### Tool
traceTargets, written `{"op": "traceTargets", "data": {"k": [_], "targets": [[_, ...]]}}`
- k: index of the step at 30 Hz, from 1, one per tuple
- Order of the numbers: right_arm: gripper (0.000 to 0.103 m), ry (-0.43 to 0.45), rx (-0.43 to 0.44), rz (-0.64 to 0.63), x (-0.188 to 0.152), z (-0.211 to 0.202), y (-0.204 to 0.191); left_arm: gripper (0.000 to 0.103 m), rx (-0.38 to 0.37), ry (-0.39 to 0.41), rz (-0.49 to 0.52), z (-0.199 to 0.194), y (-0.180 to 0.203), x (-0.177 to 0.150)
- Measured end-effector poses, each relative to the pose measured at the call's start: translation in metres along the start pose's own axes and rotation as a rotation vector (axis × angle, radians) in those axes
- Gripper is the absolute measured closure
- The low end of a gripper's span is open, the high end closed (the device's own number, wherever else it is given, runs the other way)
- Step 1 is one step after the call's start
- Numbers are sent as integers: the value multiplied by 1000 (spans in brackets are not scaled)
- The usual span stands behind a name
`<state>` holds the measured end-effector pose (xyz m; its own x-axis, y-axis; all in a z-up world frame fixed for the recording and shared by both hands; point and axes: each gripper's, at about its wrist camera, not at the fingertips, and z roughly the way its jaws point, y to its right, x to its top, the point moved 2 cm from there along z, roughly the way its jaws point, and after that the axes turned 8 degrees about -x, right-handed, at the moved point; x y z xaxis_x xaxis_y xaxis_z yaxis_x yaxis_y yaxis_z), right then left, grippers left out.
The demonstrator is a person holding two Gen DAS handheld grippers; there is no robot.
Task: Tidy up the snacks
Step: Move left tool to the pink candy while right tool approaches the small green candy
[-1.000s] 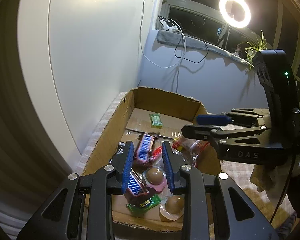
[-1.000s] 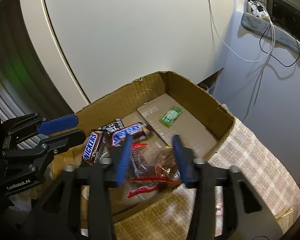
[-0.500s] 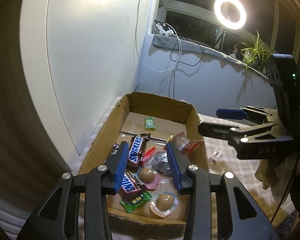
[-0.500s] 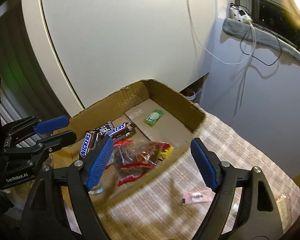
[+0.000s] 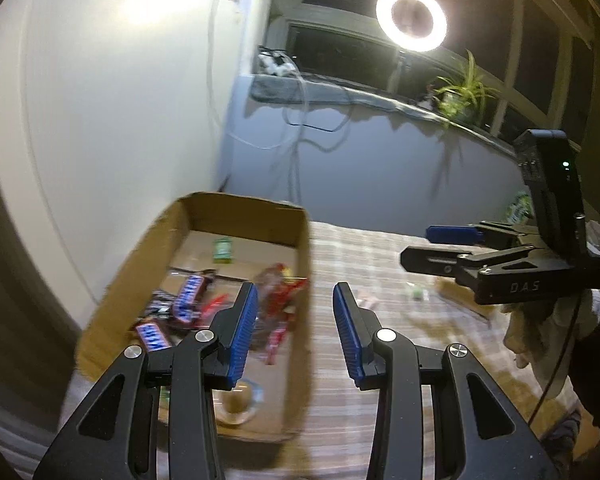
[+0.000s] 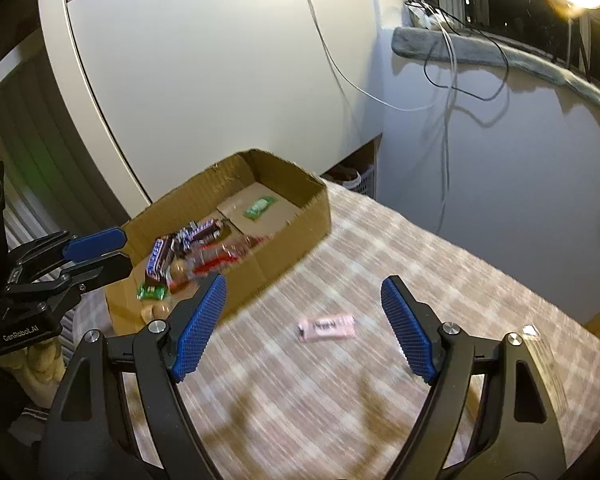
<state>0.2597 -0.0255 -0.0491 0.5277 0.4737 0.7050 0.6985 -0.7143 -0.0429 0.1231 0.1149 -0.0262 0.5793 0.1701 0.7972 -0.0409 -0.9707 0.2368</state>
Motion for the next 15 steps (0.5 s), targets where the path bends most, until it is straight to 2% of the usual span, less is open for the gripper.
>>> {"op": "traceTargets", "data": {"k": [1, 3, 7, 9, 15], "targets": [[22, -4, -1, 1, -4, -2, 4, 65, -9, -6, 6, 2, 6, -1], [30, -18, 1, 7, -12, -3, 13, 65, -36, -20, 23, 9, 20, -3], [38, -48, -12, 39, -29, 0, 31, 65, -76, -49, 49, 23, 43, -8], [49, -69, -11, 62, -38, 5, 40, 65, -95, -67, 57, 32, 52, -11], [50, -105, -74, 74, -56, 25, 56, 65, -114, -120, 54, 62, 65, -16]]}}
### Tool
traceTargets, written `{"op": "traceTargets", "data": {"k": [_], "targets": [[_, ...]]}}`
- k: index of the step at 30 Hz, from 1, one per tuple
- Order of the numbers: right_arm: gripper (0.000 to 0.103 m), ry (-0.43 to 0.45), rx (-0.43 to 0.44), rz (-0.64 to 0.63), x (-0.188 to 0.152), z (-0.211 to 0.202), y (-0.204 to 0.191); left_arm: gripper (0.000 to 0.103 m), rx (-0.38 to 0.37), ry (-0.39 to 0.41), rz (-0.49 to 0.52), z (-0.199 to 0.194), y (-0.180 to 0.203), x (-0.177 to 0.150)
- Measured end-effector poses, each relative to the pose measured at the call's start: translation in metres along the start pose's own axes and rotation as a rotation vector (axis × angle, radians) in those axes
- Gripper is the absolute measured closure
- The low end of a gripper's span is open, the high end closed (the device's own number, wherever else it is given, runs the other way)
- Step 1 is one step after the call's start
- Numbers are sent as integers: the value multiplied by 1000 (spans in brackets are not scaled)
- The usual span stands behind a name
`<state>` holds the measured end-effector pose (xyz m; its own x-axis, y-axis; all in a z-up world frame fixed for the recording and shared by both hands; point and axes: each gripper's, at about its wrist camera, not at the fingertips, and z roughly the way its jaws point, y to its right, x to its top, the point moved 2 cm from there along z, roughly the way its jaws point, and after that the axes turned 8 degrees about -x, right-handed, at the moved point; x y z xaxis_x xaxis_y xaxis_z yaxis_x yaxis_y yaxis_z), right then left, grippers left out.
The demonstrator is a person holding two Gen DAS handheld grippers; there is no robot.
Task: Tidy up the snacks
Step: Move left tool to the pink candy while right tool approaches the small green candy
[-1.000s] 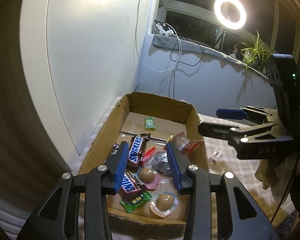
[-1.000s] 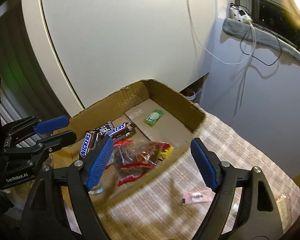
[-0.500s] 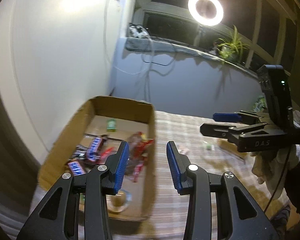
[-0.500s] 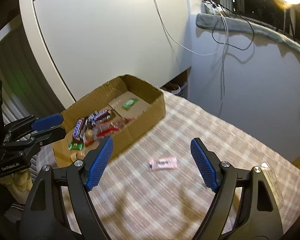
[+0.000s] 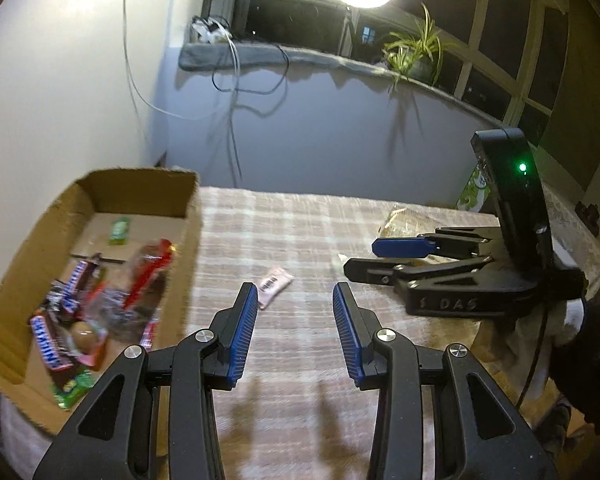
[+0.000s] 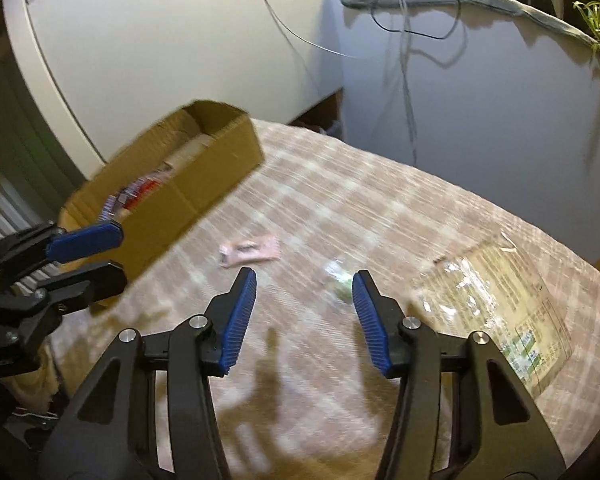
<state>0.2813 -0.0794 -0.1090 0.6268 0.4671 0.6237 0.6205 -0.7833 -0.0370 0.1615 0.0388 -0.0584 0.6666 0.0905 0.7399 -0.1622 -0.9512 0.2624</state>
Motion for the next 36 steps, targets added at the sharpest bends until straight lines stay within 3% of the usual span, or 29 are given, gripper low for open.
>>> {"op": "traceTargets", "data": {"k": [14, 24, 34, 36], "targets": [[55, 2, -34, -86, 2, 30, 2, 65, 47, -92, -13, 67, -10, 1], [63, -37, -47, -172, 0, 39, -6, 66, 64, -132, -27, 90, -24, 2], [63, -51, -49, -207, -4, 37, -10, 66, 69, -167, 25, 99, -20, 3], [68, -53, -48, -216, -5, 36, -10, 67, 68, -172, 38, 98, -19, 2]]}}
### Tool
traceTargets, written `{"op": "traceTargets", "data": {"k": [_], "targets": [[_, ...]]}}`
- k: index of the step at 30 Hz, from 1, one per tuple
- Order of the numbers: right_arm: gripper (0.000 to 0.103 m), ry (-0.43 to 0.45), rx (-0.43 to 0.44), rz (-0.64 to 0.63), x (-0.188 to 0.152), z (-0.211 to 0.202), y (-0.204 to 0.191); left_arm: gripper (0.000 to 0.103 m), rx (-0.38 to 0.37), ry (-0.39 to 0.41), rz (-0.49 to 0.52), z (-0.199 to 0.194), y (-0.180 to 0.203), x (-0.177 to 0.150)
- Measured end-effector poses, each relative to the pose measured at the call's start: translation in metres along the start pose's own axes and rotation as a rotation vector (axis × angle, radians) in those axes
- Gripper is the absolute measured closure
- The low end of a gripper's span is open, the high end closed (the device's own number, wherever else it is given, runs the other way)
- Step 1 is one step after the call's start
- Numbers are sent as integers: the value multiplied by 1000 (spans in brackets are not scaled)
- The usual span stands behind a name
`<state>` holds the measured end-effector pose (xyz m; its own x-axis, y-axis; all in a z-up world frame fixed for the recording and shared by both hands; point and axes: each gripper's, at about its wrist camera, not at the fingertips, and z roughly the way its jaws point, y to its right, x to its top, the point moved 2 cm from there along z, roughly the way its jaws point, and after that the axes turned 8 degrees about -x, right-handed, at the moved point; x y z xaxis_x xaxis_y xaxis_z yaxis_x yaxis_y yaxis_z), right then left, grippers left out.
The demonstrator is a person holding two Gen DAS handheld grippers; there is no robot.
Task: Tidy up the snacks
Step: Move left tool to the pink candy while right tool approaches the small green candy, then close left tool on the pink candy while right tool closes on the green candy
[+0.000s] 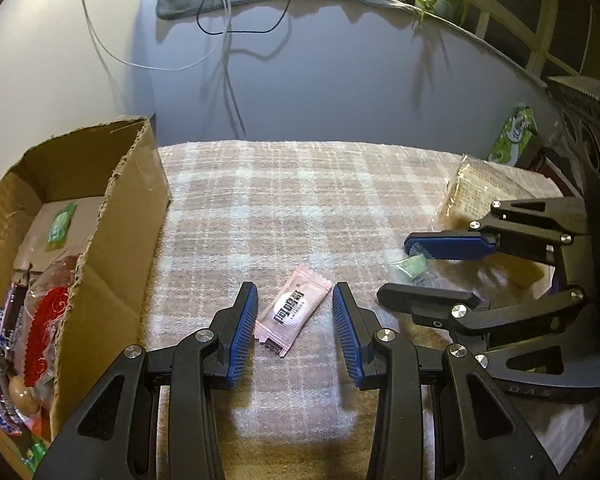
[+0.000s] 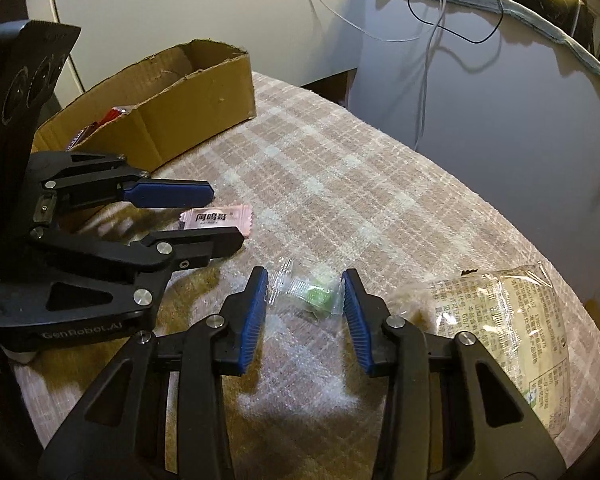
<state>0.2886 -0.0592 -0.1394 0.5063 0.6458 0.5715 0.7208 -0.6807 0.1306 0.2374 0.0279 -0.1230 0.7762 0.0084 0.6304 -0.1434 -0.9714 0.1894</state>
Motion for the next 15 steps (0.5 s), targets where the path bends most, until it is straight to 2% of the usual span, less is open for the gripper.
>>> {"op": "traceTargets", "data": {"k": [5, 15], "targets": [[69, 0, -5, -4, -1, 0, -1, 83, 27, -2, 22, 0, 2, 0], [74, 14, -9, 2, -6, -5, -4, 86, 41, 10, 47, -2, 10, -4]]}}
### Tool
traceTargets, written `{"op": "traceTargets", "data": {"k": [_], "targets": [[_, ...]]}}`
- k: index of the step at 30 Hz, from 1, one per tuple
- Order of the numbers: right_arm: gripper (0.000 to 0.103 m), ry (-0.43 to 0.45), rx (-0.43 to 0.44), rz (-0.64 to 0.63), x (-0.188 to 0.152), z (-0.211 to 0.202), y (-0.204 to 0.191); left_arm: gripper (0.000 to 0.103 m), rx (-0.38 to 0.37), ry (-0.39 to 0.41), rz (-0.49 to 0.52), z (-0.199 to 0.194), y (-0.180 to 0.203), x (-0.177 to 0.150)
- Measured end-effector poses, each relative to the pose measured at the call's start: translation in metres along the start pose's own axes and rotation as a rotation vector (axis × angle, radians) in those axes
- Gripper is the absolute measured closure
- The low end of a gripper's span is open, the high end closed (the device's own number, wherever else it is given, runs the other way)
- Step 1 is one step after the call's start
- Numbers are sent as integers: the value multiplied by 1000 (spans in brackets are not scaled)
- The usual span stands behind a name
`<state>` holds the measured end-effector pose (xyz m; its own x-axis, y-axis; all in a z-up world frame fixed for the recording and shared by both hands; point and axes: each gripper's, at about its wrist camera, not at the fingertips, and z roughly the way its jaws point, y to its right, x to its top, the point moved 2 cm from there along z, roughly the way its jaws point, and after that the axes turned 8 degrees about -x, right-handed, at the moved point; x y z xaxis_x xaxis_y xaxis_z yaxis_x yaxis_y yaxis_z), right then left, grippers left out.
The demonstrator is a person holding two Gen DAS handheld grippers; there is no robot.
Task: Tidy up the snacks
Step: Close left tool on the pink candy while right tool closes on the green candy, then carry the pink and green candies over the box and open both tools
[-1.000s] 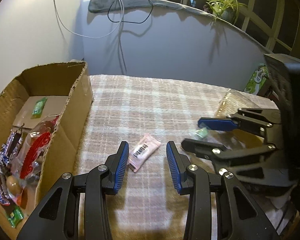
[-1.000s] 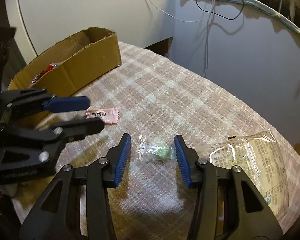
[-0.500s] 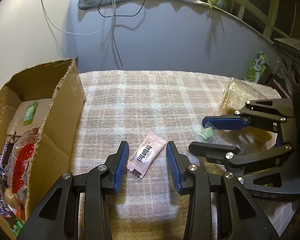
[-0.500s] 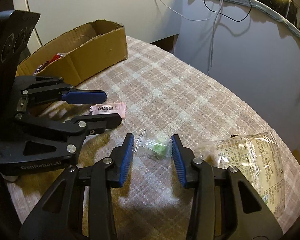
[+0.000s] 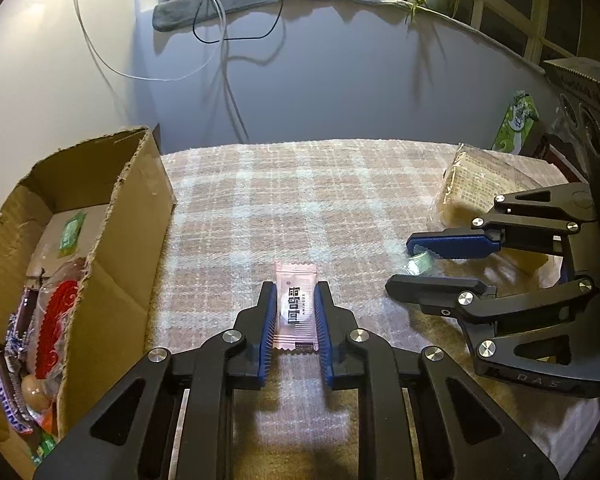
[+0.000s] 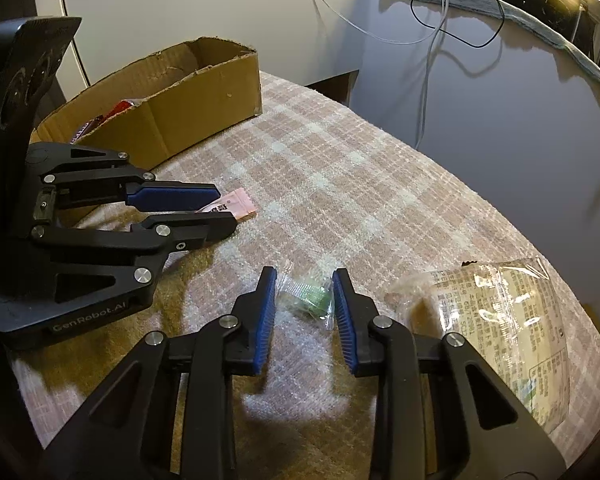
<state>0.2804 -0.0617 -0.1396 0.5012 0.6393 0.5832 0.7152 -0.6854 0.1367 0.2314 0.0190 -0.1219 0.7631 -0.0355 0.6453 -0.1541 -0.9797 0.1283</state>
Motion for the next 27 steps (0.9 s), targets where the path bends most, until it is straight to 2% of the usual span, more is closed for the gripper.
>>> {"op": "traceTargets", "data": {"k": [10, 20, 27], "targets": [[74, 45, 10, 29, -3, -27, -4, 86, -18, 46, -23, -26, -1, -4], [74, 93, 3, 44, 0, -66, -18, 86, -30, 131, -36, -75, 3, -5], [74, 139, 9, 39, 15, -92, -35, 86, -17, 194, -45, -112, -1, -12]]}}
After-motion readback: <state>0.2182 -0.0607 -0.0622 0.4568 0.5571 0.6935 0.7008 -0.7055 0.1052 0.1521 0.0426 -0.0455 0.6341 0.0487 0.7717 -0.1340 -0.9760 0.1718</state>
